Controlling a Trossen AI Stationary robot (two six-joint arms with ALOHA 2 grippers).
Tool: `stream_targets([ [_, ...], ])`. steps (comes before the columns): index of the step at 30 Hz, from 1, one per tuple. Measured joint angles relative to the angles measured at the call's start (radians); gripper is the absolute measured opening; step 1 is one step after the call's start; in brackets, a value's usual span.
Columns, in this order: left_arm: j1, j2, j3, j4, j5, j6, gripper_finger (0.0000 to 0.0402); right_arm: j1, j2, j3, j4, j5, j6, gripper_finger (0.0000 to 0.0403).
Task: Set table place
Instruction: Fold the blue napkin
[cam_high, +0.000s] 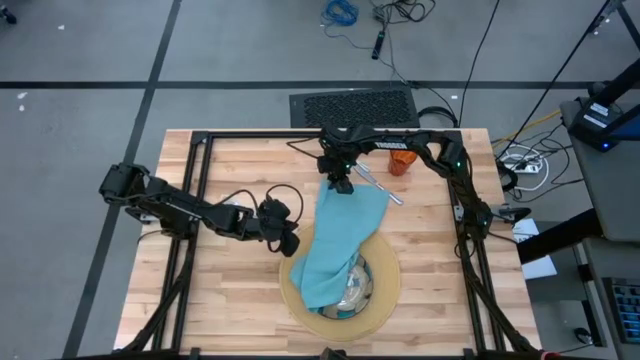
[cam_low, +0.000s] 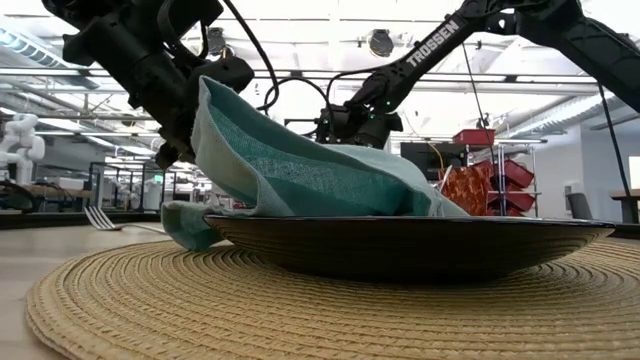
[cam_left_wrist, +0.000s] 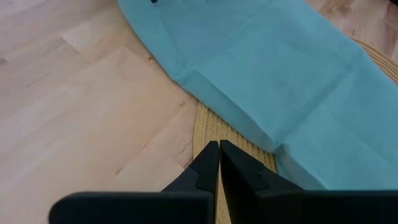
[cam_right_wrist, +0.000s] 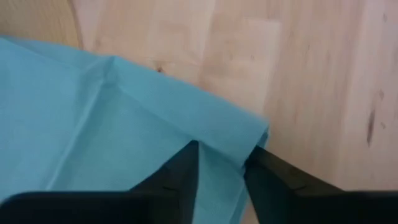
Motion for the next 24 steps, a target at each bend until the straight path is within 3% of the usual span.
stream_targets([
  [6,0.000,0.000,0.000,0.000,0.000,0.000,0.0000,0.006,0.000,0.001,-0.007,-0.039,-0.029,0.0010],
  [11,0.000,0.000,0.000,-0.016,0.000,0.000,0.0000,0.005,0.001,0.049,-0.062,-0.077,-0.030,0.0002],
  [19,0.000,0.000,0.000,-0.024,0.000,-0.001,0.0000,-0.010,0.001,0.278,-0.232,-0.193,-0.049,0.0000],
  [24,-0.006,0.000,0.000,-0.023,0.012,-0.003,0.0000,-0.063,0.001,0.343,-0.264,-0.206,-0.024,0.0000],
])
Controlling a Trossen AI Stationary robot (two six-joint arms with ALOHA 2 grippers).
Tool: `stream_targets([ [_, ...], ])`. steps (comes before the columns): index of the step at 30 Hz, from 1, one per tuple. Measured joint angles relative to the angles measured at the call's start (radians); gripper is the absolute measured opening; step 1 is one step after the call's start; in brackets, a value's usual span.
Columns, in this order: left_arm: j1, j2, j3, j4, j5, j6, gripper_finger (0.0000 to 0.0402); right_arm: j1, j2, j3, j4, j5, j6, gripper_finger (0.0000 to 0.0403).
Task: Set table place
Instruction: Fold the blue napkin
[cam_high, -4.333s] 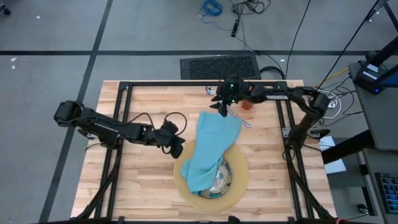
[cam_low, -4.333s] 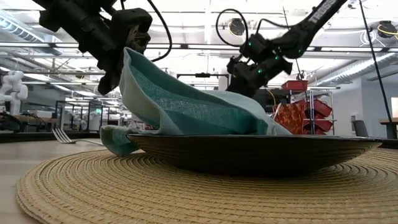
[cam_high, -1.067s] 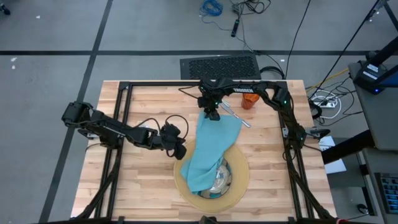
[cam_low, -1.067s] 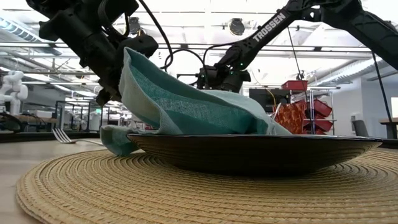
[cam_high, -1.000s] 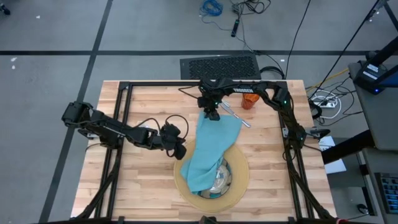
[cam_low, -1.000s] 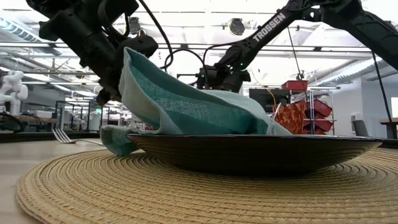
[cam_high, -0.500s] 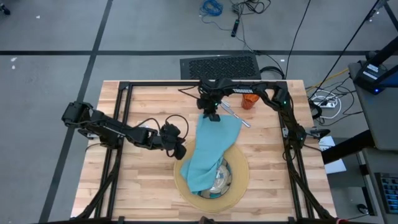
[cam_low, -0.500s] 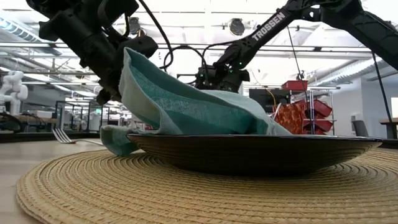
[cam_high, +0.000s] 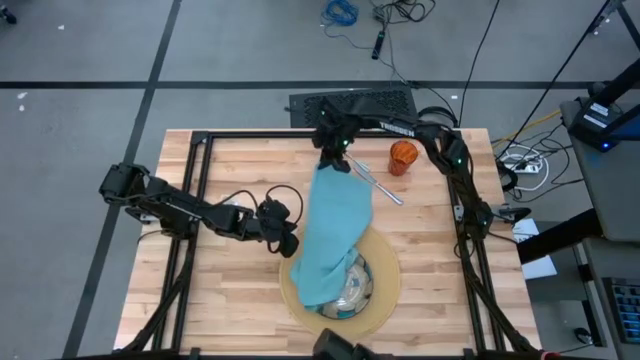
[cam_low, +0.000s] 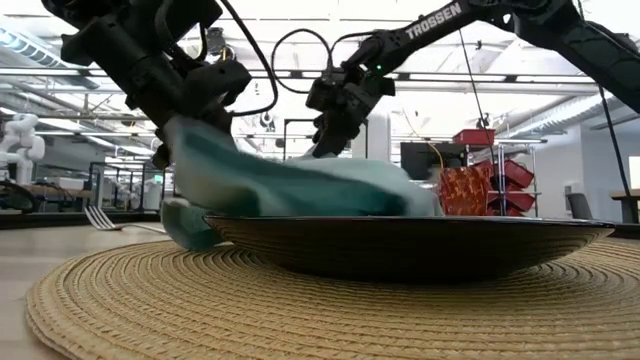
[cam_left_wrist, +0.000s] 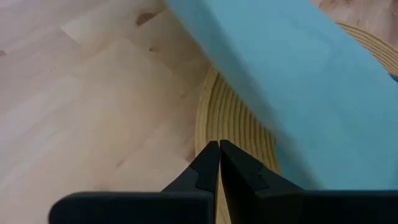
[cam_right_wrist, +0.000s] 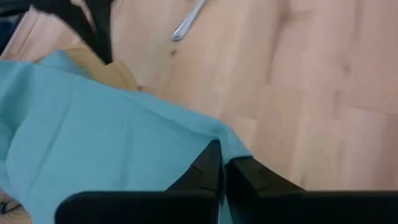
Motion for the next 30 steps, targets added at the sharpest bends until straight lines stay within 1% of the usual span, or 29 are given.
stream_targets([
  [3,-0.014,0.000,0.000,0.015,0.003,0.000,0.0000,-0.031,0.000,0.001,0.005,-0.009,0.021,0.0000],
  [7,-0.037,0.000,0.000,0.079,0.005,0.001,0.0000,-0.055,0.002,0.001,0.017,-0.010,0.031,0.0000],
  [11,-0.058,0.000,0.000,0.123,0.056,-0.008,0.0000,-0.064,0.006,0.001,0.054,-0.010,0.043,0.0000],
  [16,-0.080,0.000,0.000,0.110,0.092,-0.072,0.0000,-0.084,0.006,0.001,0.070,-0.010,0.052,0.0000],
  [20,-0.099,0.000,0.000,0.104,0.094,-0.111,0.0000,-0.091,0.006,0.001,0.082,-0.010,0.052,0.0000],
  [23,-0.100,0.000,0.000,0.044,0.070,-0.167,0.0000,-0.091,0.006,0.001,0.082,-0.015,0.055,0.0000],
  [26,-0.088,0.000,0.000,-0.081,-0.008,-0.251,0.0000,-0.091,0.006,0.001,0.074,-0.053,0.055,0.0000],
  [27,-0.078,0.000,0.000,-0.126,-0.019,-0.286,0.0000,-0.090,0.006,0.001,0.073,-0.057,0.055,0.0000],
  [30,-0.057,0.000,0.000,-0.210,-0.007,-0.378,0.0000,-0.085,0.006,0.001,0.065,-0.057,0.054,0.0000],
])
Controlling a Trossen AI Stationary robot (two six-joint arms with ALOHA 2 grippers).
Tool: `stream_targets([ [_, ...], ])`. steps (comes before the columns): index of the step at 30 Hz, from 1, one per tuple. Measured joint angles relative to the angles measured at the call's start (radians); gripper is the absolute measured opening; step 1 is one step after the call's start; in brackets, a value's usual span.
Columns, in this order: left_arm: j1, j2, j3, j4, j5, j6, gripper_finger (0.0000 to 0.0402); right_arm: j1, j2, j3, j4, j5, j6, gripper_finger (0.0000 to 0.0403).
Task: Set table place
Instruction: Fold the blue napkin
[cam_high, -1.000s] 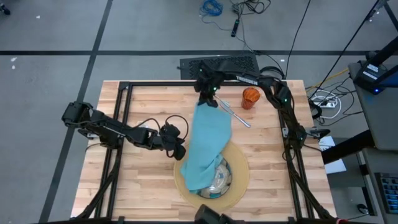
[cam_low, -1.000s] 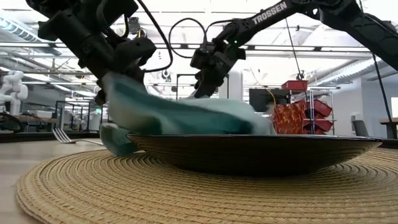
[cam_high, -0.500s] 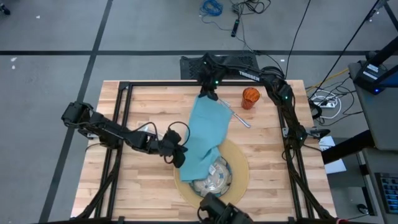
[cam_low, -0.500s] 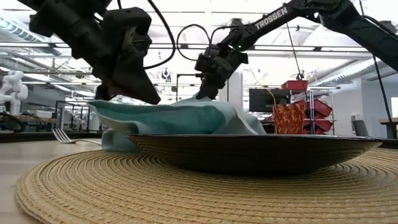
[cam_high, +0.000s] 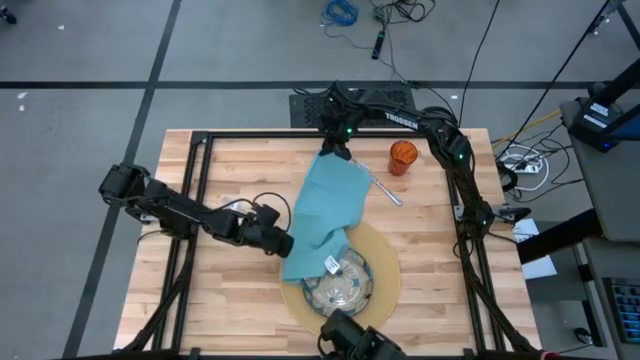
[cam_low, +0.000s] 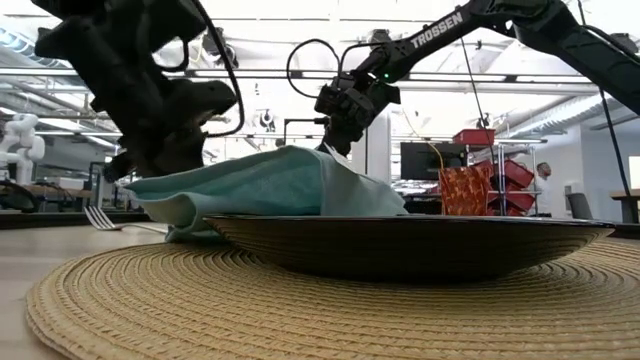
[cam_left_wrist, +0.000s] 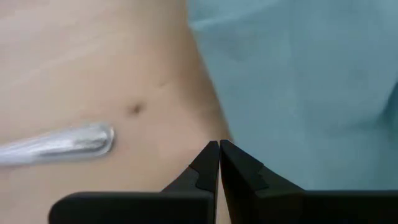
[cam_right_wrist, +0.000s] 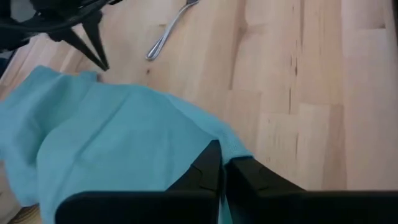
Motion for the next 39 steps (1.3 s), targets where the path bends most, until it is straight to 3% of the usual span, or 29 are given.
stream_targets([
  [6,0.009,0.000,-0.027,0.039,0.034,0.078,0.0000,0.009,-0.005,0.000,-0.006,0.000,-0.005,0.0000],
  [11,0.034,0.000,-0.033,-0.185,0.088,0.130,0.0000,0.010,-0.015,0.000,-0.027,-0.001,-0.021,0.0000],
  [21,0.039,0.000,-0.007,-0.203,0.198,0.433,0.0000,0.010,-0.022,0.000,-0.042,0.000,-0.077,0.0000],
  [30,0.103,0.000,0.002,0.138,0.295,0.406,0.0005,0.018,-0.022,0.000,-0.082,-0.002,-0.128,0.0000],
  [33,0.136,0.000,-0.020,0.143,0.373,0.380,0.0033,0.020,-0.022,0.000,-0.129,-0.008,-0.157,0.0000],
  [39,0.168,-0.034,-0.125,0.186,0.419,0.267,0.0142,0.023,-0.032,0.000,-0.137,-0.053,-0.182,0.0000],
])
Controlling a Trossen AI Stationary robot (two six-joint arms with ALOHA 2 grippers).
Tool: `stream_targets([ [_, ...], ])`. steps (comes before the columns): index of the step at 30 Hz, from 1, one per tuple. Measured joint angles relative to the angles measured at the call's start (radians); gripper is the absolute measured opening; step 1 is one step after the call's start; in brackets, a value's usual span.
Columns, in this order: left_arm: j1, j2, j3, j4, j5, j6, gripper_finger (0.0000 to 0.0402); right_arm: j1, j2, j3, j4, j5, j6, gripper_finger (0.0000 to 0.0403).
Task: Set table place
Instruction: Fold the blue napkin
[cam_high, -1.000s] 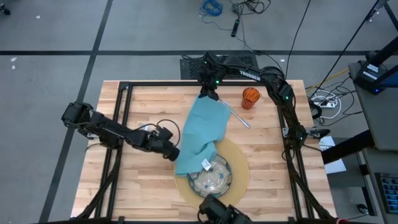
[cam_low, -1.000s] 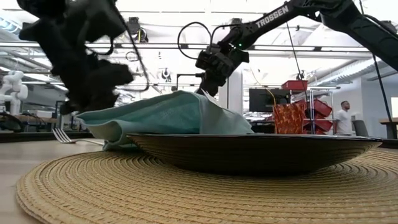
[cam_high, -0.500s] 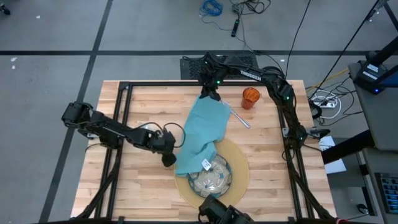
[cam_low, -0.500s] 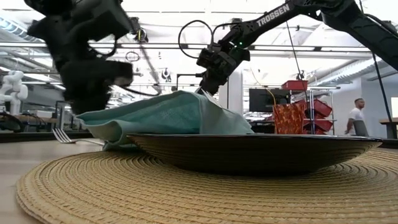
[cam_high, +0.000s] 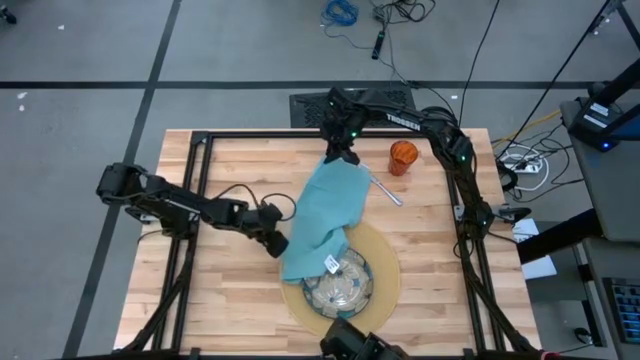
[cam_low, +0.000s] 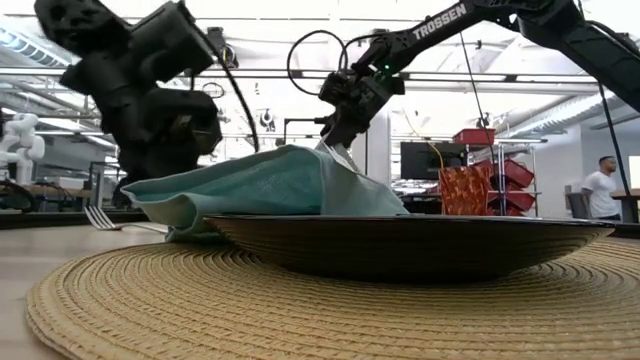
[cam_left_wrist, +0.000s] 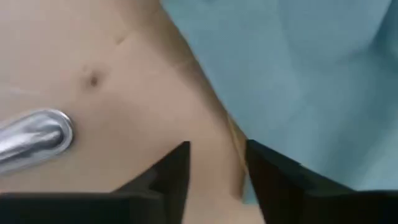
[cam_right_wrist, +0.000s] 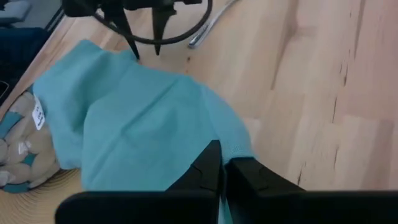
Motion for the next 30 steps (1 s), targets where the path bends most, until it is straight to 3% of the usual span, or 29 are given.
stream_targets([
  [5,0.022,-0.066,-0.097,0.190,0.004,-0.042,0.0196,-0.007,-0.051,0.000,0.007,-0.002,-0.005,0.0000],
  [18,0.046,-0.120,-0.164,0.465,0.022,-0.012,0.0200,-0.025,-0.129,0.000,0.018,0.000,0.035,0.0000],
  [30,-0.078,-0.097,-0.164,0.451,-0.015,-0.098,0.0200,-0.049,-0.143,0.000,0.095,0.001,0.063,0.0000],
])
